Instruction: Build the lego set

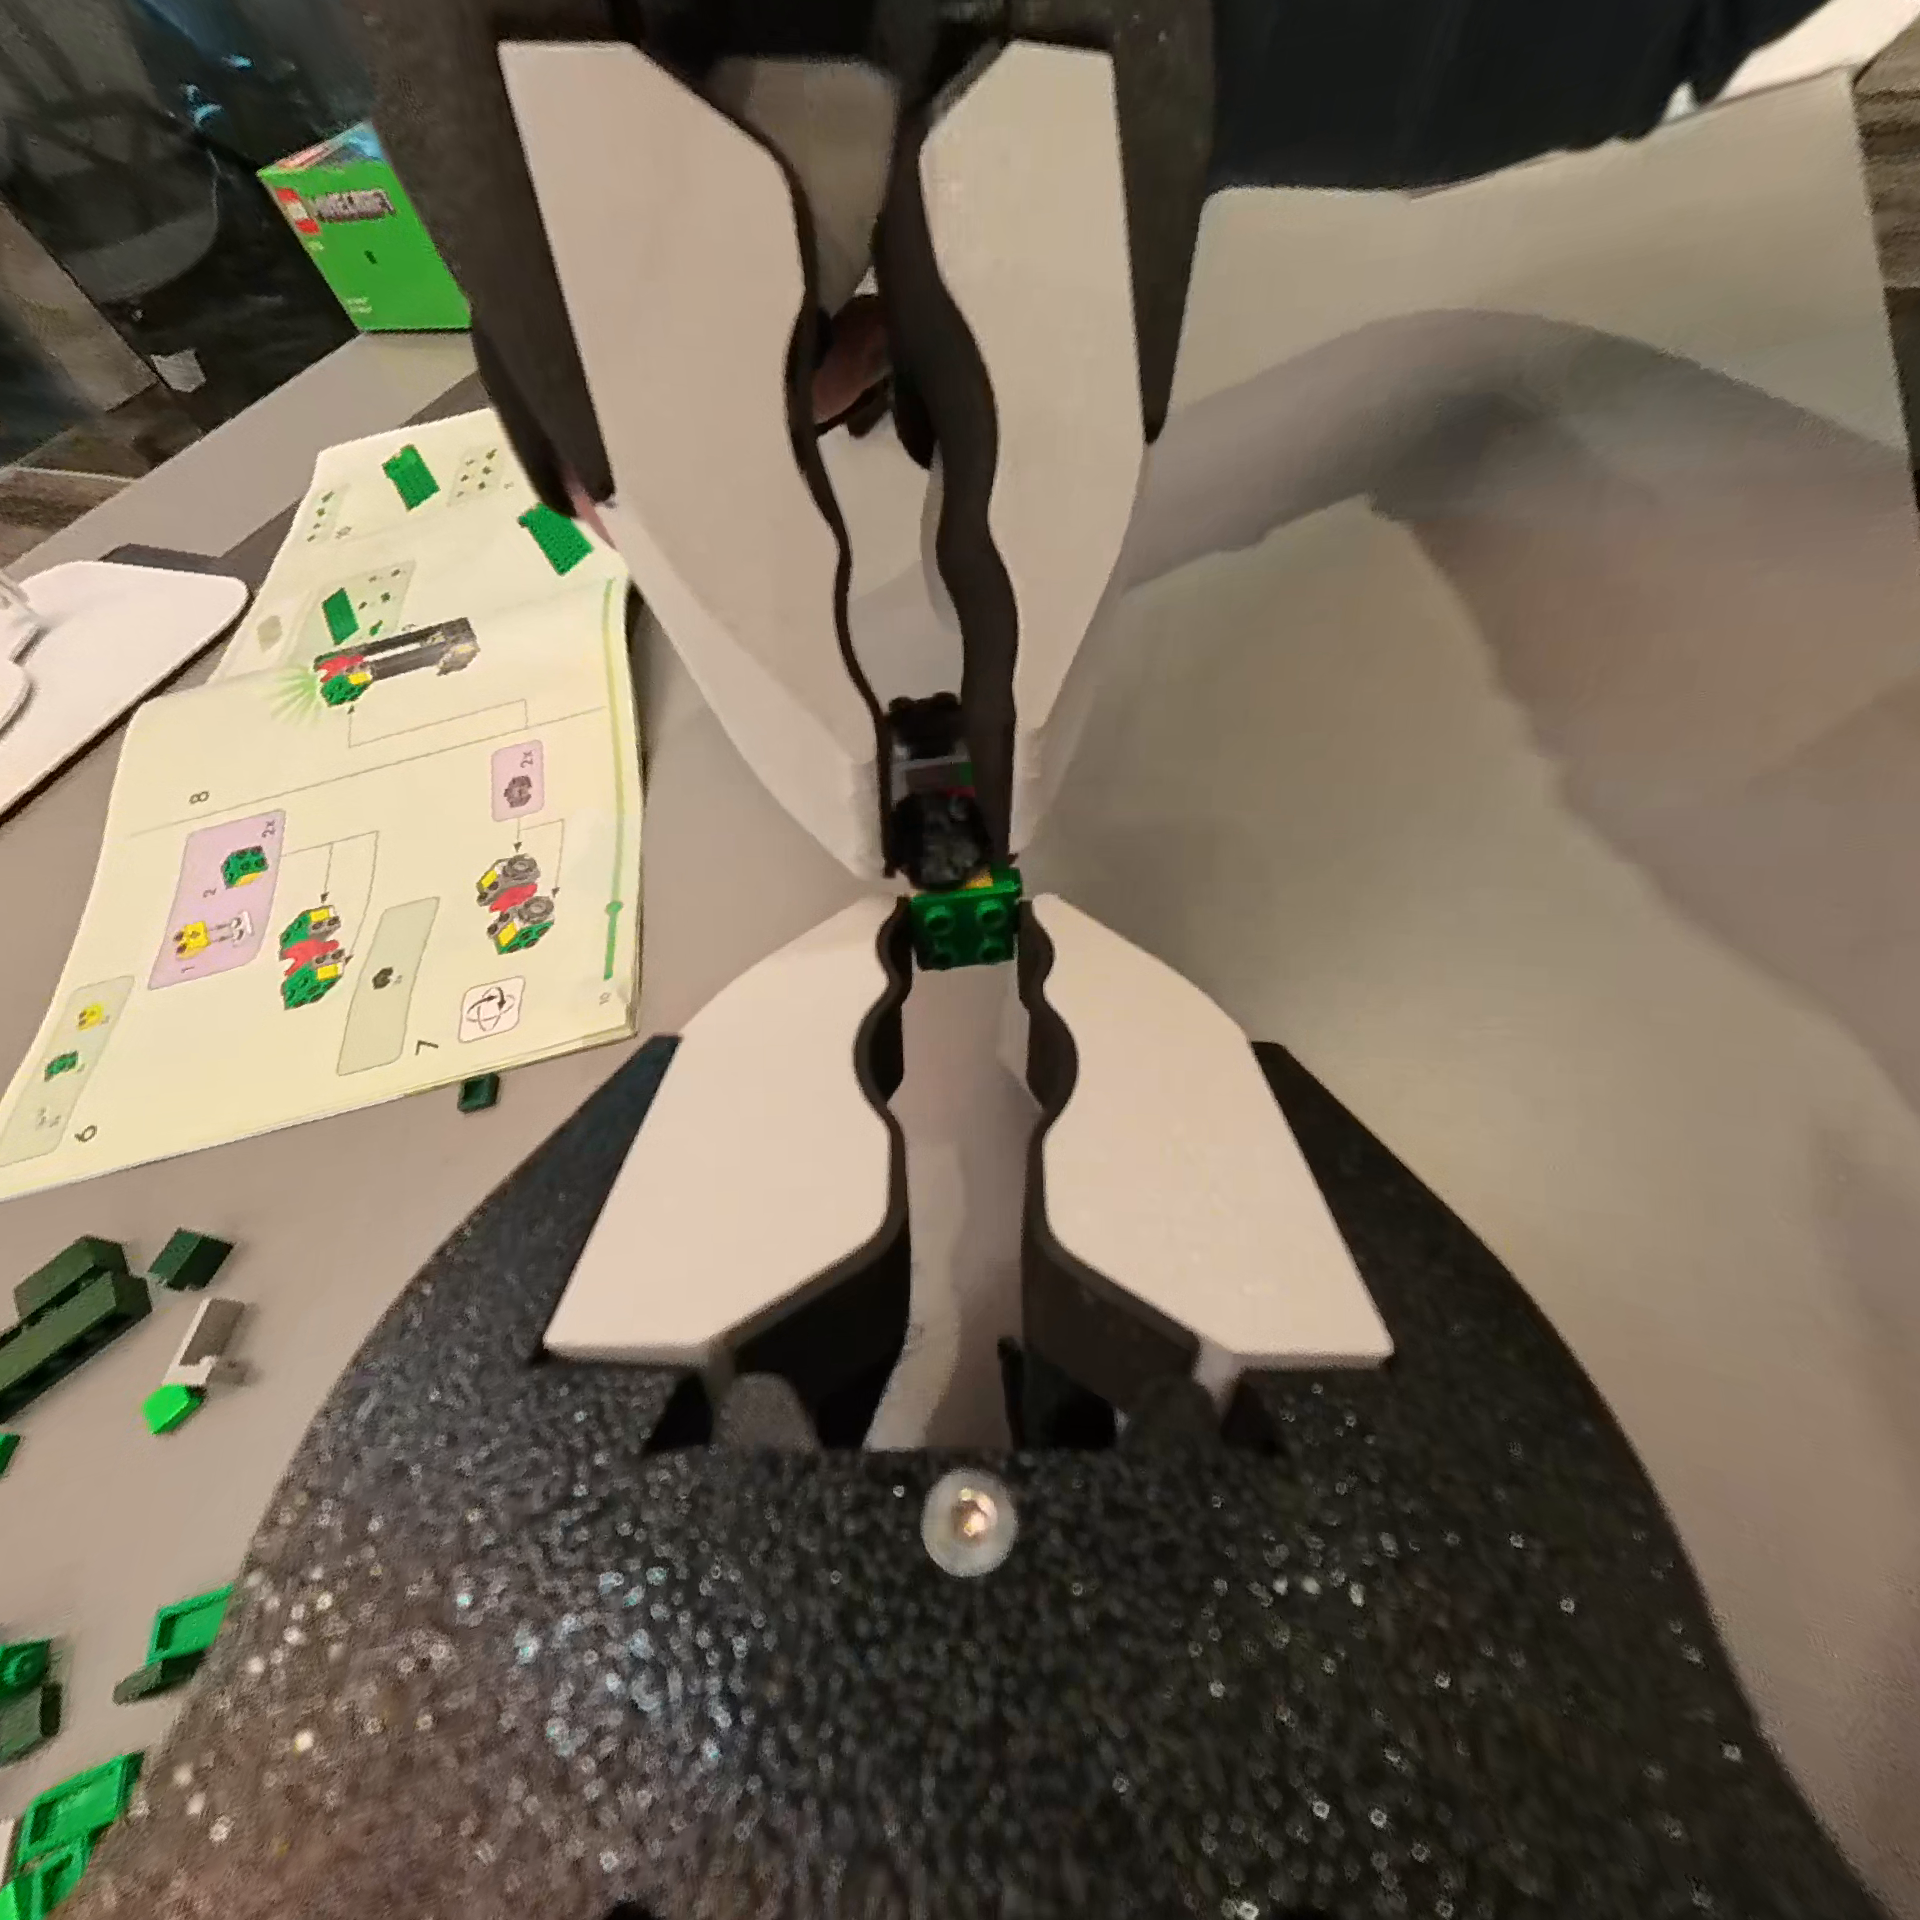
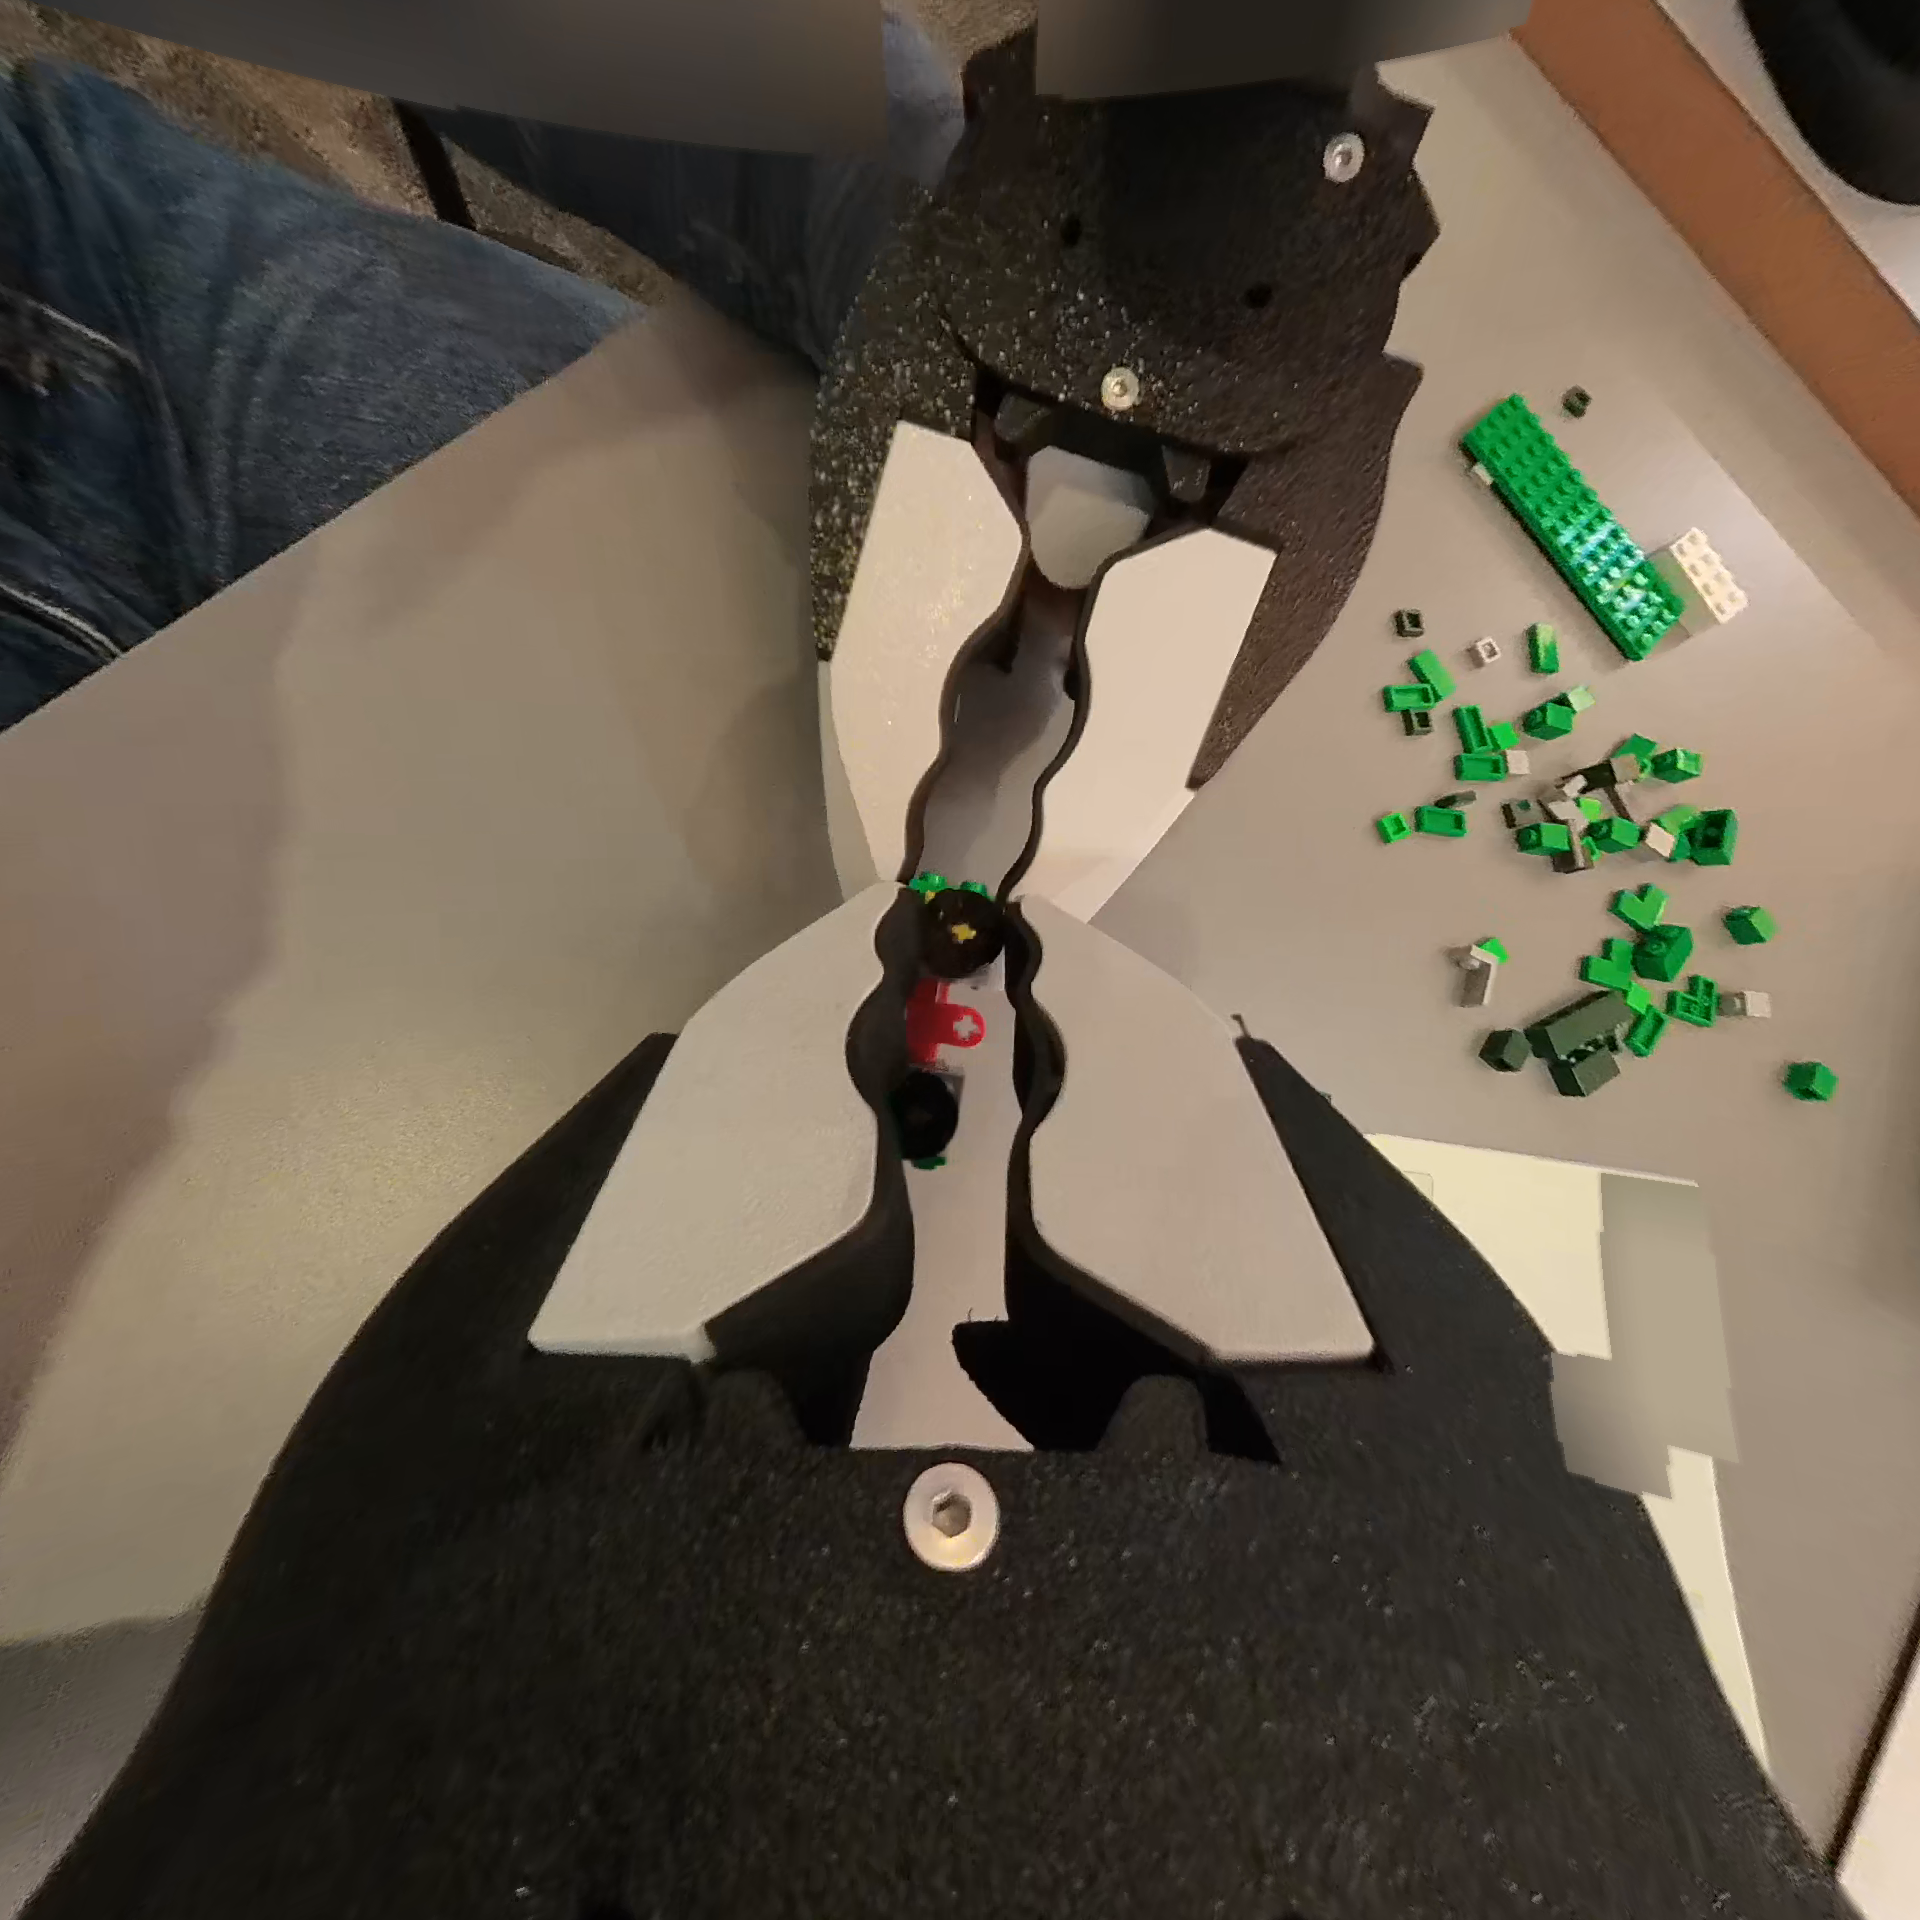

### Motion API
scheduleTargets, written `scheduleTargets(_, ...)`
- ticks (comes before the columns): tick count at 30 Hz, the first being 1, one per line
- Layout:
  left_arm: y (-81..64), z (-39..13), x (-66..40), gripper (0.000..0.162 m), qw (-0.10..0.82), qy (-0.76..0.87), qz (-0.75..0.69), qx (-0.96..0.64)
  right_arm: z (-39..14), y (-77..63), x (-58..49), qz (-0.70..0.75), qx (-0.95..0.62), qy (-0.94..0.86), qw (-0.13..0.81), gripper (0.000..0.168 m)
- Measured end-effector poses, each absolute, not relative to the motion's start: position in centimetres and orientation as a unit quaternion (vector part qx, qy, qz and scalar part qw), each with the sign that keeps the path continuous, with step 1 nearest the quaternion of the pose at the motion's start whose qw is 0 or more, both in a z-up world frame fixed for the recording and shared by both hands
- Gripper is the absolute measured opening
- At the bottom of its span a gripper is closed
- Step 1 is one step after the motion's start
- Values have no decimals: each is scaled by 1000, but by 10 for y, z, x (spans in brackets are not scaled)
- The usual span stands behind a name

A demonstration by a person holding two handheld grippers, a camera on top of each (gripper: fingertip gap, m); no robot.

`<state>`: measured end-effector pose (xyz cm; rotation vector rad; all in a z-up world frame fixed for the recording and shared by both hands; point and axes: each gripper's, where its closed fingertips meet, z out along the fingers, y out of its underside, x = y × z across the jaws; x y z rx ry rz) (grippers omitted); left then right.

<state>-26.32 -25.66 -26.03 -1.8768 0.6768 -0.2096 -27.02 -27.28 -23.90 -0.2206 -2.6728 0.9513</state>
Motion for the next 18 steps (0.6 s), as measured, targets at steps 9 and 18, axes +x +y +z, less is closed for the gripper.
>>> scheduleTargets(9, -259, -250, -260, 19, 565, 284, -113, -767, -229, -278, -268, 353, -70, -925, 119, 15)
scheduleTargets(18, -260, -247, -259, 19, 572, 283, -121, -760, -228, -278, -268, 350, -69, -927, 120, 16)
